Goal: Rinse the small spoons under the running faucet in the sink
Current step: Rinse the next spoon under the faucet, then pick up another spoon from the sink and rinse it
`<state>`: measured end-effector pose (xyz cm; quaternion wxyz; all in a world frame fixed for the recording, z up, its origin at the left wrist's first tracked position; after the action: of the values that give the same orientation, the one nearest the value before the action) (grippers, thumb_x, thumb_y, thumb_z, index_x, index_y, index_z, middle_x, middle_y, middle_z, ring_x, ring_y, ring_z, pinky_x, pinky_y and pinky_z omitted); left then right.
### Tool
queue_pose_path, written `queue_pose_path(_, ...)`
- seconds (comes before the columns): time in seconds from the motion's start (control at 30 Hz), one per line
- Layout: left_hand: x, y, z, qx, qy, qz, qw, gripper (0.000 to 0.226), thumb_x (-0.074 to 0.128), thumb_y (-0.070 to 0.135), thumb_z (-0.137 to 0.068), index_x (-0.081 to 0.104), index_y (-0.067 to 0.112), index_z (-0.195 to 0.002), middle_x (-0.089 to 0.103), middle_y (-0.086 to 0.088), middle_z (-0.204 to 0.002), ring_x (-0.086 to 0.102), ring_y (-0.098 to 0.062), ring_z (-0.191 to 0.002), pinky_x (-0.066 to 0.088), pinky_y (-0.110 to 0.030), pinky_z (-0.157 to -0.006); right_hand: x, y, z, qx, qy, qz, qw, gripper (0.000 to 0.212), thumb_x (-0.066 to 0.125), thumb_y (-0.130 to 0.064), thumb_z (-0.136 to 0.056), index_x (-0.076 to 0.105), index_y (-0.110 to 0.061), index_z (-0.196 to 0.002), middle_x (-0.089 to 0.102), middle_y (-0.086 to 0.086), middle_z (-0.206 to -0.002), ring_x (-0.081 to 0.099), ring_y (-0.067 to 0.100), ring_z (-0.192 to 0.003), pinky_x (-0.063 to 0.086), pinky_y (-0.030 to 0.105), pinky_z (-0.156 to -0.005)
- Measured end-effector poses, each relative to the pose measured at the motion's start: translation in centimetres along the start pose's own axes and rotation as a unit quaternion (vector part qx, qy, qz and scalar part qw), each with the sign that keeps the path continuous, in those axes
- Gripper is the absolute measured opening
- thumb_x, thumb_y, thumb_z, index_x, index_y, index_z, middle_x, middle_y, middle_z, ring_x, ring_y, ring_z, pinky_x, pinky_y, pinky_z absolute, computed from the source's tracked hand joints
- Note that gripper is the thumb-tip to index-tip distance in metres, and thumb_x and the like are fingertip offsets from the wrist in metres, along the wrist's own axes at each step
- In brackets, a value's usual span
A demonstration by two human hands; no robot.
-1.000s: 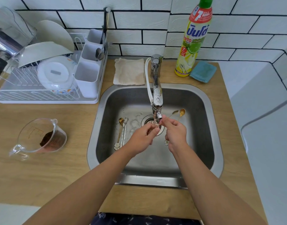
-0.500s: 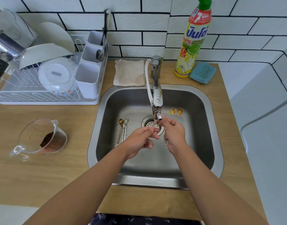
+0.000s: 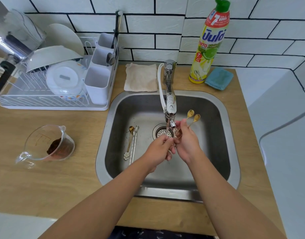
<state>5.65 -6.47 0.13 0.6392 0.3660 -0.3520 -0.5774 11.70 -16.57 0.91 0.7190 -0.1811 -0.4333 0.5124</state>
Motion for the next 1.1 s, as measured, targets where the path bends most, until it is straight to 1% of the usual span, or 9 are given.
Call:
queue_pose_path(0.1, 0.7, 0.1, -0.1, -0.007, 0.008, -0.023, 1.000, 0.023, 0.050, 0.025, -0.106, 0.057, 0.010, -0.090, 0.060, -0.001, -0.063, 0.045, -0.013, -0.042, 0.038, -0.025, -0.047, -0.7, -0.2, -0.5, -0.003, 0.011, -0.007, 1.000, 0.038, 0.047, -0.040, -0.108, 0.065, -0.009, -0.097, 0.062, 0.001, -0.077, 0.060, 0.011, -0.060, 0.052, 0.028, -0.056)
queue_pose_path(0.2, 0.3, -0.3, -0.2, -0.014, 0.030, -0.075, 0.997, 0.033, 0.059, 0.036, -0.100, 0.056, 0.013, -0.077, 0.061, 0.001, -0.057, 0.048, -0.014, -0.041, 0.040, -0.026, -0.049, -1.0, -0.3, -0.8, -0.033, 0.029, -0.027, 0.999, 0.034, 0.043, -0.033, -0.111, 0.057, -0.011, -0.088, 0.070, 0.006, -0.095, 0.069, 0.009, -0.073, 0.055, 0.025, -0.063)
queue_pose_path(0.37, -3.2, -2.1, -0.7, -0.045, 0.038, -0.200, 0.978, 0.046, 0.065, 0.063, -0.087, 0.058, 0.017, -0.083, 0.066, 0.004, -0.068, 0.057, -0.013, -0.055, 0.045, -0.024, -0.055, -1.4, -0.3, -0.8, -0.035, 0.037, -0.072, 0.996, 0.033, 0.041, -0.031, -0.112, 0.049, -0.014, -0.084, 0.069, 0.007, -0.086, 0.040, 0.006, -0.045, 0.037, 0.019, -0.043)
queue_pose_path(0.47, -7.4, -3.6, -2.1, -0.045, 0.123, -0.421, 0.897, 0.029, 0.057, 0.044, -0.099, 0.059, 0.015, -0.102, 0.067, -0.006, -0.102, 0.062, -0.025, -0.092, 0.048, -0.034, -0.077, -1.7, 0.0, -0.9, -0.022, 0.044, -0.083, 0.995, 0.033, 0.043, -0.034, -0.111, 0.051, -0.015, -0.085, 0.065, 0.003, -0.076, 0.031, 0.005, -0.038, 0.028, 0.018, -0.038)
queue_pose_path(0.53, -9.7, -4.6, -3.0, -0.082, 0.153, -0.501, 0.848, 0.027, 0.050, 0.024, -0.102, 0.053, 0.007, -0.124, 0.055, -0.018, -0.128, 0.057, -0.035, -0.114, 0.048, -0.042, -0.092, -1.6, 0.3, -0.9, 0.003, 0.037, -0.100, 0.994, 0.034, 0.046, -0.033, -0.110, 0.053, -0.015, -0.082, 0.064, 0.003, -0.072, 0.027, 0.004, -0.036, 0.022, 0.018, -0.036)
queue_pose_path(0.6, -10.8, -5.4, -3.4, -0.131, 0.151, -0.535, 0.821, 0.032, 0.045, 0.010, -0.100, 0.049, 0.003, -0.130, 0.050, -0.022, -0.134, 0.055, -0.039, -0.121, 0.047, -0.046, -0.097, -1.5, 0.5, -0.8, 0.037, 0.019, -0.111, 0.993, 0.033, 0.052, -0.033, -0.107, 0.057, -0.017, -0.080, 0.065, 0.001, -0.068, 0.025, 0.003, -0.034, 0.018, 0.017, -0.034)
queue_pose_path(0.73, -11.0, -5.9, -3.6, -0.143, 0.139, -0.578, 0.792, 0.032, 0.041, 0.002, -0.100, 0.054, 0.002, -0.129, 0.059, -0.020, -0.128, 0.061, -0.036, -0.115, 0.053, -0.042, -0.090, -1.5, 0.6, -0.6, 0.073, 0.000, -0.078, 0.994, 0.027, 0.061, -0.034, -0.102, 0.064, -0.018, -0.081, 0.069, 0.000, -0.068, 0.025, 0.003, -0.033, 0.020, 0.018, -0.032)
queue_pose_path(0.87, -11.5, -5.4, -4.1, -0.172, 0.120, -0.572, 0.793, 0.026, 0.049, 0.008, -0.101, 0.058, 0.000, -0.125, 0.063, -0.018, -0.123, 0.065, -0.031, -0.109, 0.054, -0.033, -0.081, -1.7, 0.4, -0.7, 0.079, 0.000, -0.085, 0.993, 0.027, 0.060, -0.035, -0.103, 0.064, -0.018, -0.082, 0.071, 0.000, -0.068, 0.025, 0.003, -0.032, 0.018, 0.018, -0.032)
queue_pose_path(1.1, -11.3, -4.3, -4.0, -0.157, 0.111, -0.486, 0.852, 0.019, 0.053, 0.024, -0.101, 0.055, 0.008, -0.090, 0.052, -0.002, -0.076, 0.052, -0.014, -0.064, 0.038, -0.025, -0.050, -2.3, 0.7, -1.2, 0.083, -0.013, -0.081, 0.993, 0.028, 0.060, -0.036, -0.102, 0.067, -0.018, -0.082, 0.073, 0.000, -0.071, 0.025, 0.003, -0.033, 0.018, 0.019, -0.033)
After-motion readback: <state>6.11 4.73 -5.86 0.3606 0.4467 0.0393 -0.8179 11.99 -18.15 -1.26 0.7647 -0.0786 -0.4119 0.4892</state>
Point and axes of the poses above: each hand's wrist, its own z-axis away from the middle knuckle, its own x-axis out of the palm, y = z × x, the point moved 1 cm from there along -z, towards the middle knuckle
